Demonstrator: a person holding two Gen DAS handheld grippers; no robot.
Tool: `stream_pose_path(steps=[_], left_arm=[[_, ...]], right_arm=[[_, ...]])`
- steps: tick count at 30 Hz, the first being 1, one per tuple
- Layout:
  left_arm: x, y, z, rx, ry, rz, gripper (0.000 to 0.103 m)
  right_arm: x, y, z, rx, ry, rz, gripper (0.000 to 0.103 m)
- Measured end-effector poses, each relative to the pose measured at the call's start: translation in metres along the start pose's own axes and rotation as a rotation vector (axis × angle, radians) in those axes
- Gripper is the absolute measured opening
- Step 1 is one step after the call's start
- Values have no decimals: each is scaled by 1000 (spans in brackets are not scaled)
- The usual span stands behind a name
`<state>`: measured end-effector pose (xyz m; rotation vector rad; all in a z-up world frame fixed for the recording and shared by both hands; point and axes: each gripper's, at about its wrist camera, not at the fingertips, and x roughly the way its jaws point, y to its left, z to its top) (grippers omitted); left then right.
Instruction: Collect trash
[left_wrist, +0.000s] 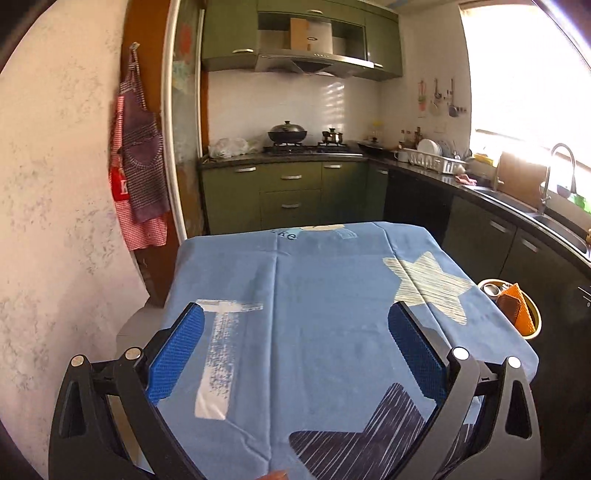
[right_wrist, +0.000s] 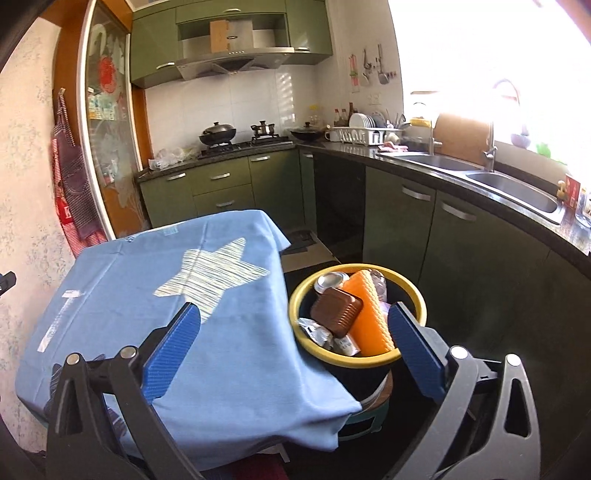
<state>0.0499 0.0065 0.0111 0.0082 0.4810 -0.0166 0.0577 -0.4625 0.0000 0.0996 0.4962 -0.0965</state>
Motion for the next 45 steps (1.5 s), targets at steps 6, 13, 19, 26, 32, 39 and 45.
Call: stream_pose_path(steps=[6,13,19,26,32,39,45], left_arm=[[-35,30,-4,-54,-54,12,98],[-61,29,-9,-57,-78,13,98],[-65,15,-13,-34,-66,4,98],[-63,7,-7,-18,-65,-2,98],[-61,1,-4,-6,-58,-12,98],[-62,-5,-1,6,-64,-17,98],[-61,-7,0,8,-61,-17,98]], right_arm=[[-21,22,0,-42,-34,1,96],[-35,31,1,-66,-61,8,96],[-38,30,1,-59,-68,9,96],[-38,25,1,-46,-72,10,96],[-36,23,1,-42,-71,8,96],[-36,22,1,-40,-72,8,96],[-36,22,1,-40,-71,9,96]])
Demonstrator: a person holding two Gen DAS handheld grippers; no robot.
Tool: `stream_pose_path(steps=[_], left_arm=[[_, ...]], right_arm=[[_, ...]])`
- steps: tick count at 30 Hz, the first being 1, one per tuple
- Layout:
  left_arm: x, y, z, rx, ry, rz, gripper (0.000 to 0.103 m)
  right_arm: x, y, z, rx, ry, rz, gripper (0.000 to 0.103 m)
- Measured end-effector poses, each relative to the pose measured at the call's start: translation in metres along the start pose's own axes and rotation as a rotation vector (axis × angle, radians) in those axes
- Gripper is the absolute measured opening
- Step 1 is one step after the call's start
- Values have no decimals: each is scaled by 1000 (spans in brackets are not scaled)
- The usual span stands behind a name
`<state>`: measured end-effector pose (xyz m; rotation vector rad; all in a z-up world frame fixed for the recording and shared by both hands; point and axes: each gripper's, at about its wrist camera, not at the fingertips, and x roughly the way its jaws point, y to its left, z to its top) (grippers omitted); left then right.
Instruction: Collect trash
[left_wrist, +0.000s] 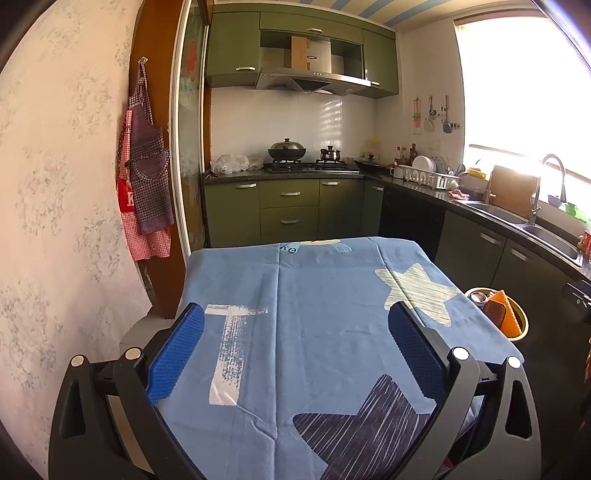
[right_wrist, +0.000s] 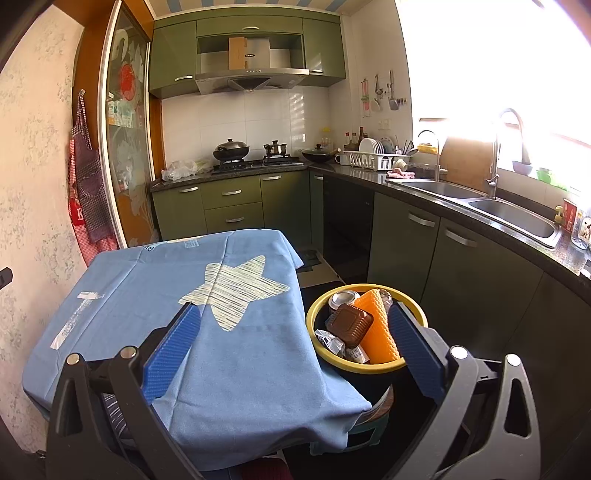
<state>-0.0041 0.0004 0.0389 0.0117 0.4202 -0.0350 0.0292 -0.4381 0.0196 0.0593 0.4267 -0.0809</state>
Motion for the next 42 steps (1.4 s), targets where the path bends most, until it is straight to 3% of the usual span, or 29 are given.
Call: stream_pose_path(steps=[42], left_arm=[[6,-11,3,29,9,-12,98]], right_arm=[[5,2,-2,19,8,0,96]])
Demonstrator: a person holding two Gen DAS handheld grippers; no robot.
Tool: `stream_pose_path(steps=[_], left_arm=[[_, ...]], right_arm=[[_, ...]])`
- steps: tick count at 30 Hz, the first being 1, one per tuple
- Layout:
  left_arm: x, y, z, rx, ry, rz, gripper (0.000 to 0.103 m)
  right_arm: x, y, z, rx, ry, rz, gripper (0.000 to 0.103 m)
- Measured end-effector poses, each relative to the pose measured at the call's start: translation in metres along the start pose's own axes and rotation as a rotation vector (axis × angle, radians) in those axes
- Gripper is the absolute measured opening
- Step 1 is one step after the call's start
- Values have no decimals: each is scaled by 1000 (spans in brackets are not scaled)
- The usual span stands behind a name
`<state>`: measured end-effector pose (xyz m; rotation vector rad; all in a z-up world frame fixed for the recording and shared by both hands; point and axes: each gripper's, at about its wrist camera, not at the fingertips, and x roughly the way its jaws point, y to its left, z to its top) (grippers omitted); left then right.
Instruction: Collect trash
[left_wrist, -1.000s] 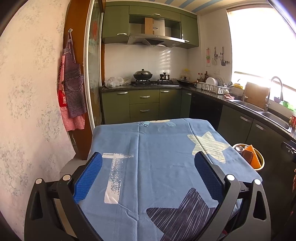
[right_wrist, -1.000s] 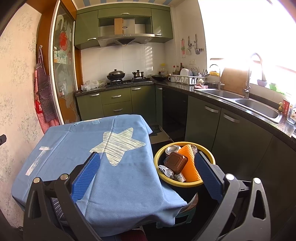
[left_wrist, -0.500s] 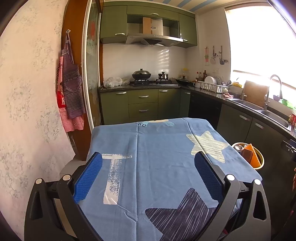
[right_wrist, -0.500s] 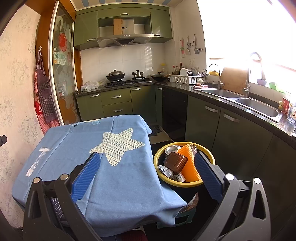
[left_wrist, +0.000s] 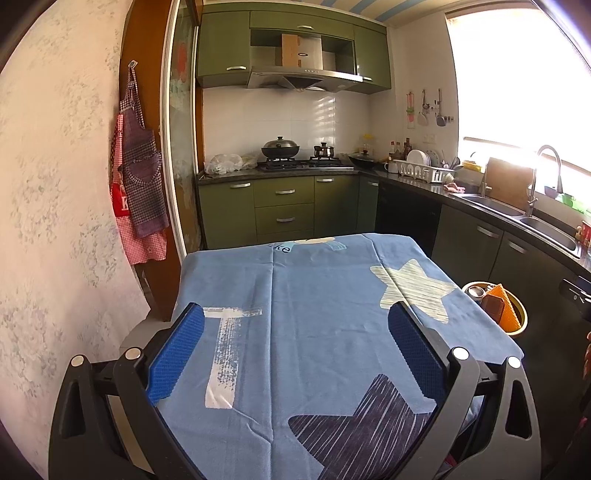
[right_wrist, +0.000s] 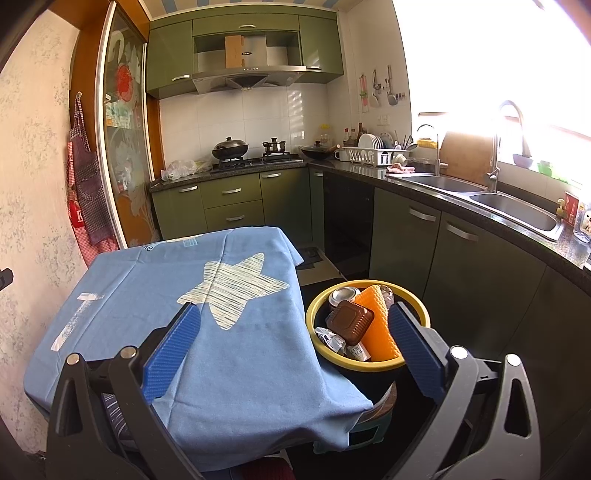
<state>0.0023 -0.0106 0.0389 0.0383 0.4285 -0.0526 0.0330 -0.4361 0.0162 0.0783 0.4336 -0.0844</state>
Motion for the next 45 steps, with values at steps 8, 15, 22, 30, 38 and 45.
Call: stream_pose_path(steps=[8,15,22,30,38,45], left_arm=[[1,-1,1,5,-1,-5,98],[4,0,0,8,9,-12,98],[8,1,1,8,21,-17,98],[12,1,1,-5,12,-34,98],[28,4,2,-6,36,-25,98],[111,31,15,-57,163,-38,98]], right_arm=[[1,-1,-1,3,2,-3,96],[2,-1,-1,7,5,-6,96],[5,-1,-3,9,11,-5,96],[8,0,-5,11,20,-2,96],[11,1,-5,8,29,2,96],[74,34,20,-33,145,131,96]])
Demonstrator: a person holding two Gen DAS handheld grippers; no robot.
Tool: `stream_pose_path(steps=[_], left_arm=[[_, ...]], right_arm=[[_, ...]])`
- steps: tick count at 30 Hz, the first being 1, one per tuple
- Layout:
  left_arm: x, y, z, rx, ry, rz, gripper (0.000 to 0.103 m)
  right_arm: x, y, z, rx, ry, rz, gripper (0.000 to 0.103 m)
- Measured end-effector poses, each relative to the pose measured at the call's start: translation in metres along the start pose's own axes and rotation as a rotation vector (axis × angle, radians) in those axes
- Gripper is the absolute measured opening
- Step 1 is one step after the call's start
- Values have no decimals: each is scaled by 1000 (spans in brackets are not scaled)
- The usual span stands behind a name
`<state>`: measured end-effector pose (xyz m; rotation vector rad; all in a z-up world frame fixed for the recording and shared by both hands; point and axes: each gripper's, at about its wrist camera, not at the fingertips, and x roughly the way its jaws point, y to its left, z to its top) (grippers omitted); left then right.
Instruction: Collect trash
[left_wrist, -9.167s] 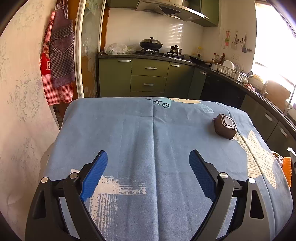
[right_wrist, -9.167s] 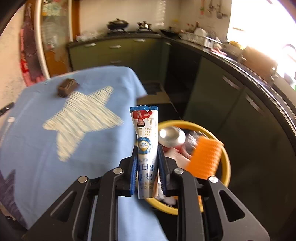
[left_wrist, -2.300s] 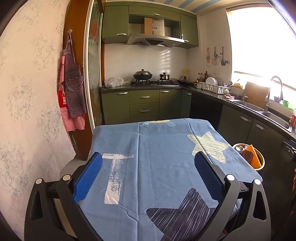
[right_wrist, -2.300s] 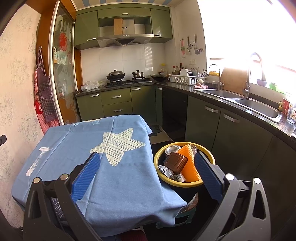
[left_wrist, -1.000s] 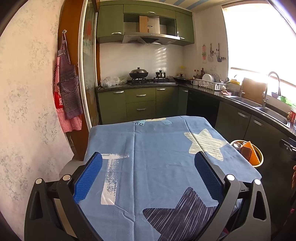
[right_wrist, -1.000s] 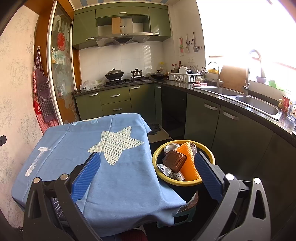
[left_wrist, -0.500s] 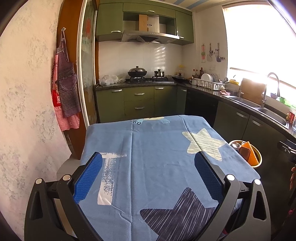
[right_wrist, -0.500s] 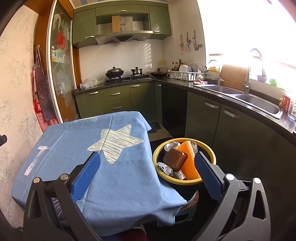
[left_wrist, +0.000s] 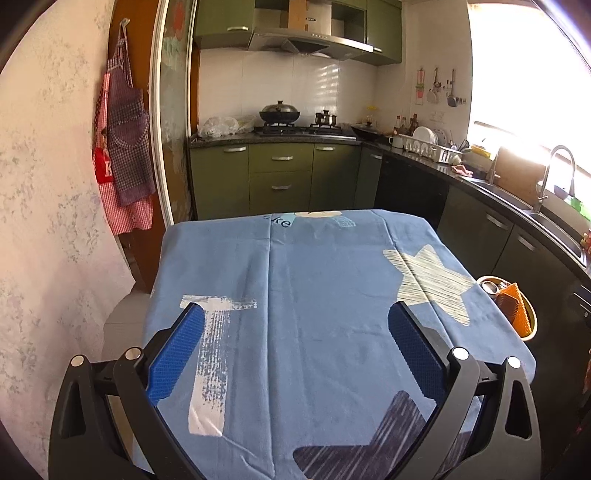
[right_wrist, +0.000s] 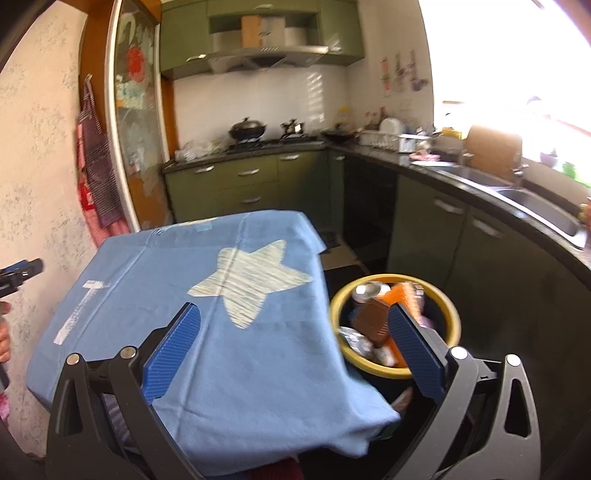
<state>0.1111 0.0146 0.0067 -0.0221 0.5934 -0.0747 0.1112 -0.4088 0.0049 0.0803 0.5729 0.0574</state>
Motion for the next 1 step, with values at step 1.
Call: stream_pose_path(steps=[1], left_arm=[[19,7,5,-17,27,2,98]], right_arm=[[0,0,0,0,0,0,96]])
